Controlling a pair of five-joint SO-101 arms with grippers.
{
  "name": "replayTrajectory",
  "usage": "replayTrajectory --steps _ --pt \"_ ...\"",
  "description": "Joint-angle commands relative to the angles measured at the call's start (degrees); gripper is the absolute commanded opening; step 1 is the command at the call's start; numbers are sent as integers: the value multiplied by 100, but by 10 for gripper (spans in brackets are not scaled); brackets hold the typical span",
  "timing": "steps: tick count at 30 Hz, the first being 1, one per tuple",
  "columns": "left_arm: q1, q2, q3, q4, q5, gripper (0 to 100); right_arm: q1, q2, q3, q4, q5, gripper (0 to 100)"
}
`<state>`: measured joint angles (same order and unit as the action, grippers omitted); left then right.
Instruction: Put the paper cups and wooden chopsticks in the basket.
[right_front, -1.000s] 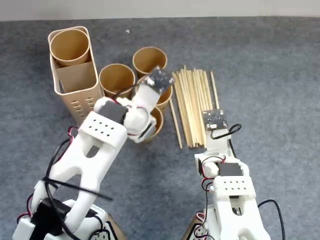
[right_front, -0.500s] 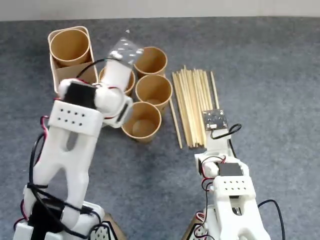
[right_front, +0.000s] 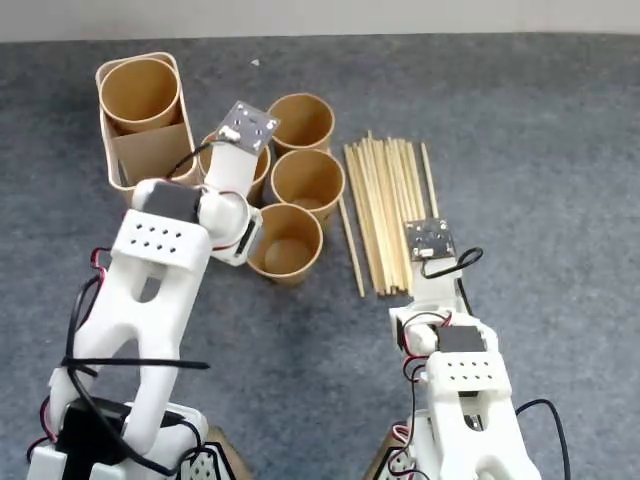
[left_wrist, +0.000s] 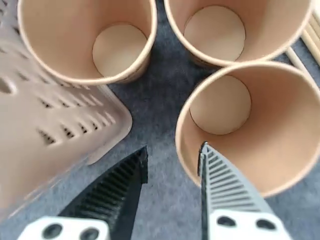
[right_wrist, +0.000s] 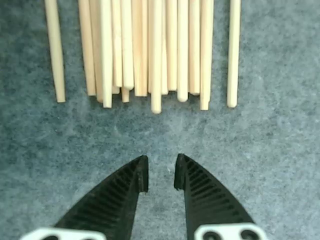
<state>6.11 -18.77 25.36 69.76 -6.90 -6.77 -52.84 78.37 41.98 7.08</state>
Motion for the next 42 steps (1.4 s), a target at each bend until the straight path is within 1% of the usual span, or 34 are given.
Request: replayTrajectory --steps 1,3,4,9,12,14,16,19,23,25,27,29,31,34,36,38,42 --pt "303 -163 312 -554 35 192 -13 13 -13 -75 -18 105" --pt "462 -163 541 -809 35 185 -13 13 -13 -75 -18 105" --pt "532 -163 611 -905 35 166 -13 13 -13 -75 -18 105" --pt "892 -171 593 -1011 0 0 -13 13 -13 -75 -18 105" --pt "1068 -189 101 -897 -176 3 -4 13 -13 -75 -18 105" --pt "1130 -215 -409 -475 -229 4 -4 13 -13 -75 -18 105" --pt "1235 -215 -1130 264 -211 4 -4 13 -13 -75 -18 105" --pt "1349 -198 -2325 1407 -220 4 -4 13 -13 -75 -18 105" --pt "1314 -198 -4136 2426 -237 4 -4 13 -13 -75 -18 105" --pt "1138 -171 -5077 2804 -237 4 -4 13 -13 -75 -18 105" --pt "901 -171 -5842 2919 -246 4 -4 13 -13 -75 -18 105" --pt "400 -171 -6334 2892 -387 4 -4 13 -13 -75 -18 105" --pt "-163 -163 -6492 2884 -571 4 -4 13 -13 -75 -18 105" --pt "-1068 48 -6378 2338 -677 4 -4 13 -13 -75 -18 105" --pt "-1534 391 -6360 1925 -668 4 -4 13 -13 -75 -18 105" --pt "-1727 884 -6387 1653 -659 4 -4 13 -13 -75 -18 105" --pt "-1886 1745 -6396 1037 -642 4 -4 13 -13 -75 -18 105"
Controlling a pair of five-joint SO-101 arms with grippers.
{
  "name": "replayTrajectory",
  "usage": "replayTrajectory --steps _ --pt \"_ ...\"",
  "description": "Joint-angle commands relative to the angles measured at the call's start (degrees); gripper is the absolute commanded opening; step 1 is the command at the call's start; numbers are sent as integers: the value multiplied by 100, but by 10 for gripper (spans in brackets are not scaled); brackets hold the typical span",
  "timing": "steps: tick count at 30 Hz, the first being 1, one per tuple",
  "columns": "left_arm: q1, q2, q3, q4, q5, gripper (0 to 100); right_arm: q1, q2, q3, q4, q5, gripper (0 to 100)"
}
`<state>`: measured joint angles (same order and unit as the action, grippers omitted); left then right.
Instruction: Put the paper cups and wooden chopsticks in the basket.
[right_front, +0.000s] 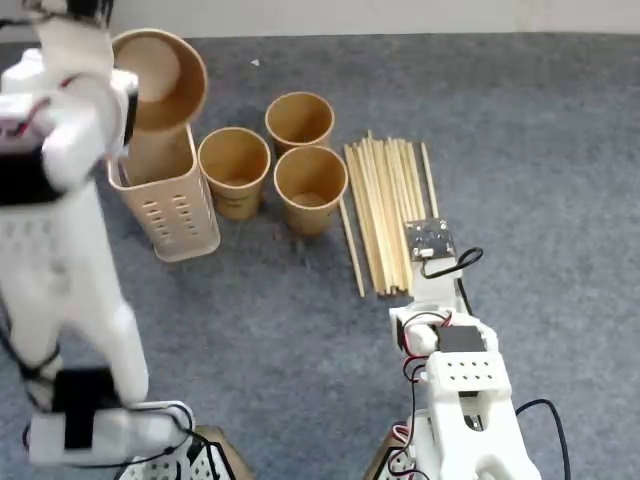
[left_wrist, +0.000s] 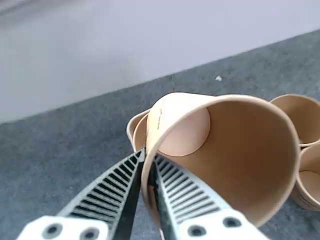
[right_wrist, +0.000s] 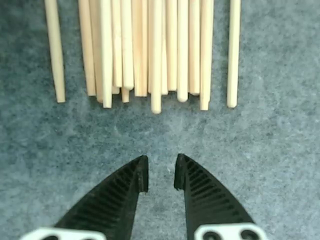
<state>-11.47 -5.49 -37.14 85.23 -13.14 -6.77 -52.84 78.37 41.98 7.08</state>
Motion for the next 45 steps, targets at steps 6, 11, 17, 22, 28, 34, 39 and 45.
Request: replayTrajectory --steps 6,11,17,22,28,34,39,45 --pt "-163 1138 -145 -932 18 6 -4 13 -13 -75 -18 105" --pt "-391 1191 -145 -914 633 95 -4 13 -13 -75 -18 105" --pt "-585 1200 -637 -932 967 160 -4 13 -13 -75 -18 105" --pt "-479 1244 -1270 -958 967 161 -4 13 -13 -75 -18 105" --pt "233 1191 -1429 -554 967 161 -4 13 -13 -75 -18 105" --pt "2281 1367 -1305 985 949 162 4 13 -13 -75 -18 105" --pt "3108 2202 -505 993 281 158 4 13 -13 -75 -18 105" --pt "3143 3310 -444 985 264 158 4 13 -13 -75 -18 105"
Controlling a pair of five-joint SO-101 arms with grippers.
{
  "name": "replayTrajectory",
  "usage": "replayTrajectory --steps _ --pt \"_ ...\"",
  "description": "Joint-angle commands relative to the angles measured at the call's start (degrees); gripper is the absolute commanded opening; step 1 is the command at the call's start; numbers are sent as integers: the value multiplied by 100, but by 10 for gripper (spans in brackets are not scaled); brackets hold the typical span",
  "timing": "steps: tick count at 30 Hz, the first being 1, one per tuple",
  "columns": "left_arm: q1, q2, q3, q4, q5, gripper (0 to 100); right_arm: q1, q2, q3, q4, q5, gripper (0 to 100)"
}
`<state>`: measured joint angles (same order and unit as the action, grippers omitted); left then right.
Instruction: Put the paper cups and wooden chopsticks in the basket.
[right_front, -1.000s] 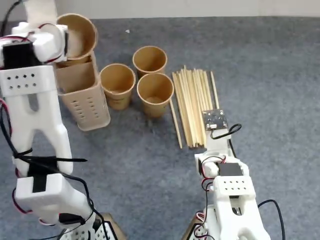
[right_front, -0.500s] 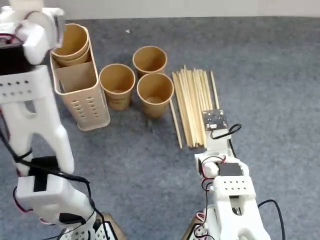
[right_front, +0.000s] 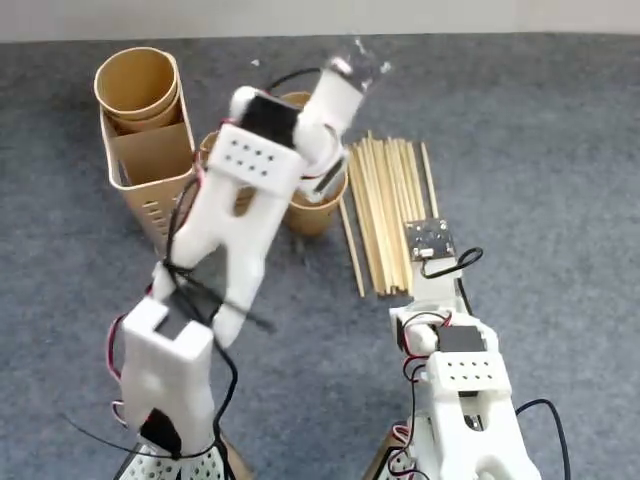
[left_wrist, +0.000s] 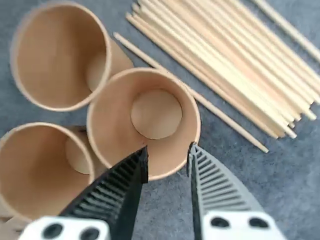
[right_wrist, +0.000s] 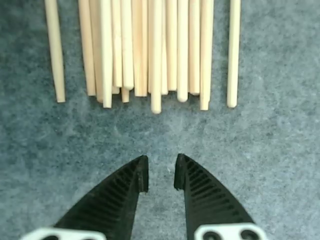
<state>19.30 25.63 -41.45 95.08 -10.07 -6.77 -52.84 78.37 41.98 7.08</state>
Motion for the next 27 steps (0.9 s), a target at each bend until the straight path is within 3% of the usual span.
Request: replayTrajectory --steps 1,11,19,27 --pt "84 259 -40 0 -44 158 4 13 -13 -75 -18 105" --pt "136 268 -31 0 -44 159 4 13 -13 -75 -18 105" --pt "198 268 -1156 571 26 220 -13 13 -13 -75 -18 105" --pt "251 321 -646 589 0 220 -13 13 -13 -75 -18 105"
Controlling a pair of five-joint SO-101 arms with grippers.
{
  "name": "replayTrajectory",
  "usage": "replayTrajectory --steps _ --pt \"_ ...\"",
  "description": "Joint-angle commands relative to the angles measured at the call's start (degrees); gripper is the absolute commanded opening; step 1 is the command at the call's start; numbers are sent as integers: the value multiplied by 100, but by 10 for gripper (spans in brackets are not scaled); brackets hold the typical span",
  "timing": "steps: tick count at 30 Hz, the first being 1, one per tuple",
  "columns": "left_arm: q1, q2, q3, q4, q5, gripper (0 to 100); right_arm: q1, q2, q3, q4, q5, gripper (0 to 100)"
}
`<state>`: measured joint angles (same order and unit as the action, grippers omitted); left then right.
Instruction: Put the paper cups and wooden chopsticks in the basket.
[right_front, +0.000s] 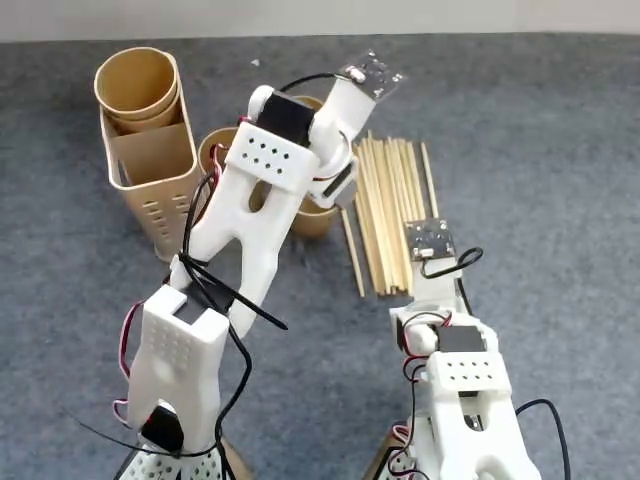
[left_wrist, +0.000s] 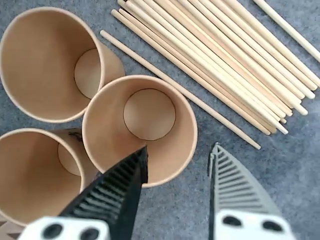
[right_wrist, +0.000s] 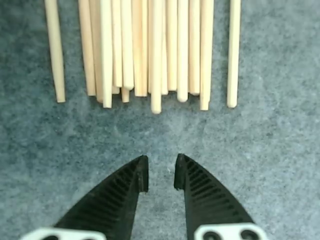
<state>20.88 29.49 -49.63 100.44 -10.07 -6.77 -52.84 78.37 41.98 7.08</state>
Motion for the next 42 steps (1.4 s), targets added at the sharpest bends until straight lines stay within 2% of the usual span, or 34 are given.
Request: replayTrajectory --steps 1,4,7,9,13,17,21,25,31,37,40,42 --pt "127 -66 321 44 -18 220 -13 13 -13 -75 -18 105" --pt "163 -66 822 0 -229 220 -13 13 -13 -75 -18 105" --pt "119 -66 1402 -589 -290 194 -13 13 -13 -75 -18 105" --pt "40 -66 1675 -958 -378 146 -13 13 -13 -75 -18 105" --pt "48 -66 1930 -1398 -1020 7 -13 13 -13 -75 -18 105" --pt "251 -119 1560 -932 -1046 3 -13 13 -13 -75 -18 105" --pt "523 -119 549 123 -1046 3 -13 13 -13 -75 -18 105" --pt "585 -453 242 202 -1011 3 -4 13 -13 -75 -18 105" --pt "567 -1789 576 202 -1020 3 -4 13 -4 -75 -18 105" --pt "22 -3530 716 149 -1222 3 -13 13 -4 -75 -18 105" --pt "-699 -4066 646 -26 -1749 3 -13 13 -4 -75 -18 105" --pt "-1358 -4145 637 -246 -1837 3 -22 13 -4 -75 -18 105"
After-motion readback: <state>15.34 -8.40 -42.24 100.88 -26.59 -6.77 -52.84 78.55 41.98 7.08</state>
